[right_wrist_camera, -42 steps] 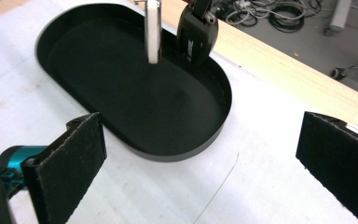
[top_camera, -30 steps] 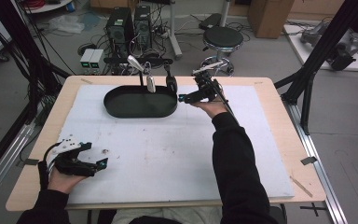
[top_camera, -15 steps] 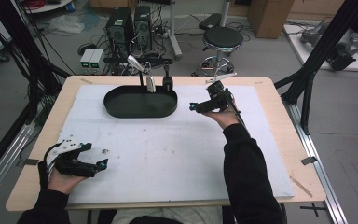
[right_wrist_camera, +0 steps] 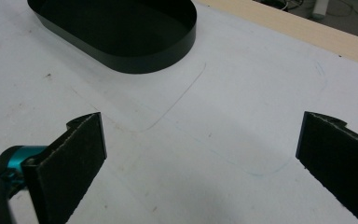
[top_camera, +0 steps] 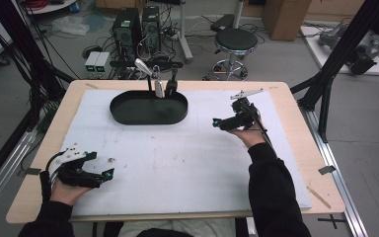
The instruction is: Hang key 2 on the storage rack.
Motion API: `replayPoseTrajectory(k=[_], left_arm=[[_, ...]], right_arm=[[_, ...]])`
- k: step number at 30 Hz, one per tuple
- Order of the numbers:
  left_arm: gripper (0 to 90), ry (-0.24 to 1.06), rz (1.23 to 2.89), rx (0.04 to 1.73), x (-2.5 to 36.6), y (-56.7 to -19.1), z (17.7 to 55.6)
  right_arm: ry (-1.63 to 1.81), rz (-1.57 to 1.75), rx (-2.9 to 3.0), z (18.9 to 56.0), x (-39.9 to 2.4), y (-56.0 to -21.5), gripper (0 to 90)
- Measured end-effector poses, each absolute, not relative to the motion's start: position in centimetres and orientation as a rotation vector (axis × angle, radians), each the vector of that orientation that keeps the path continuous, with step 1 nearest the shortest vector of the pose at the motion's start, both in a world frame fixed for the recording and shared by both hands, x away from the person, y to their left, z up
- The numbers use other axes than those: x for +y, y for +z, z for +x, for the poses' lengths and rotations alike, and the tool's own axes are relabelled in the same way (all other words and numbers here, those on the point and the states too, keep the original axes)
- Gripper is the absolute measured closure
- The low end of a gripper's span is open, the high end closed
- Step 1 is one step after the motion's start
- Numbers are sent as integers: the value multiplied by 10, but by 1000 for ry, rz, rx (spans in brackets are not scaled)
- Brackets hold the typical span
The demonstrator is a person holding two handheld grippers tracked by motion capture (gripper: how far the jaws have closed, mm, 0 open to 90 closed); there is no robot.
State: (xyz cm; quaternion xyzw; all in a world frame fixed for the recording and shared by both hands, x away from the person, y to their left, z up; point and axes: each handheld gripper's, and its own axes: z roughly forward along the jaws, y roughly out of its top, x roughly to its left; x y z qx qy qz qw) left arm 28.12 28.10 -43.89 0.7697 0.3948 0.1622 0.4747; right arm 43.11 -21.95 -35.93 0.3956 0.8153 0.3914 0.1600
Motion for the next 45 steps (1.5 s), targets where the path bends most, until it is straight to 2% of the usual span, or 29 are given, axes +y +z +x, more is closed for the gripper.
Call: replayPoseTrajectory(k=[28, 45], left_arm=[[17, 386, 1891, 967, 281, -440, 281], [17, 390, 1884, 972, 281, -440, 281]], right_arm=[[1185, 1206, 2245, 377, -290, -386, 7], [1180, 1205, 2254, 349, -307, -408, 7]])
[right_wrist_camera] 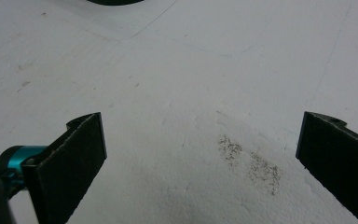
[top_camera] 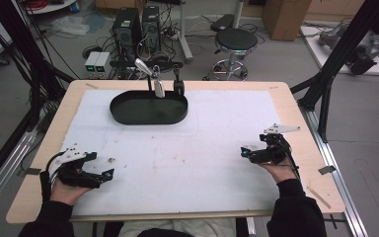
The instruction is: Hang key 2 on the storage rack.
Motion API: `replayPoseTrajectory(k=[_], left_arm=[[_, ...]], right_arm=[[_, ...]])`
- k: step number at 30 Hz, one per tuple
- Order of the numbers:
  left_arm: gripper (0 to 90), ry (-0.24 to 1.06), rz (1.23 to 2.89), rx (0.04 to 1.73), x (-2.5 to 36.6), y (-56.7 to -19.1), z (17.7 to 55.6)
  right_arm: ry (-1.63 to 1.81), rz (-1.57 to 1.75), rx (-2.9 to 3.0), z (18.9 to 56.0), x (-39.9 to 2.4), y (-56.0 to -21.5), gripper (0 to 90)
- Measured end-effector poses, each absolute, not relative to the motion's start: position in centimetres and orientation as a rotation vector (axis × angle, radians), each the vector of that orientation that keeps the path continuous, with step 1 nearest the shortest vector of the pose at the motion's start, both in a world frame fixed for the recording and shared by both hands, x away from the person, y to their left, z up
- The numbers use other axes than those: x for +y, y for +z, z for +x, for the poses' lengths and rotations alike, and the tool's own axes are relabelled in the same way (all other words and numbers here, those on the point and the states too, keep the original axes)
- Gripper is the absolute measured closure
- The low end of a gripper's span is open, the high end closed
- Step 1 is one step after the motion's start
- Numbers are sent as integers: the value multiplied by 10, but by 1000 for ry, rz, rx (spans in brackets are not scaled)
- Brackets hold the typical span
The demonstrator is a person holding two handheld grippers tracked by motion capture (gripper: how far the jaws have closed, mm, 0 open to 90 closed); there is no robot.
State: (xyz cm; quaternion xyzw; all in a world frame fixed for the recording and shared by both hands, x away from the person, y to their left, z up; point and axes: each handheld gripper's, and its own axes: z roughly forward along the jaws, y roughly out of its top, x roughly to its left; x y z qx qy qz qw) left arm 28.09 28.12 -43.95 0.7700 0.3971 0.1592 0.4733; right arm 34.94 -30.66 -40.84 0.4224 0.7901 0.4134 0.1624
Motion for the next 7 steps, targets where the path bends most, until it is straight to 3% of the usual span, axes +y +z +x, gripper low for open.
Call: replayPoseTrajectory(k=[7], left_arm=[[17, 389, 1887, 971, 281, -440, 281]], right_arm=[[1178, 1207, 2253, 341, -308, -415, 7]])
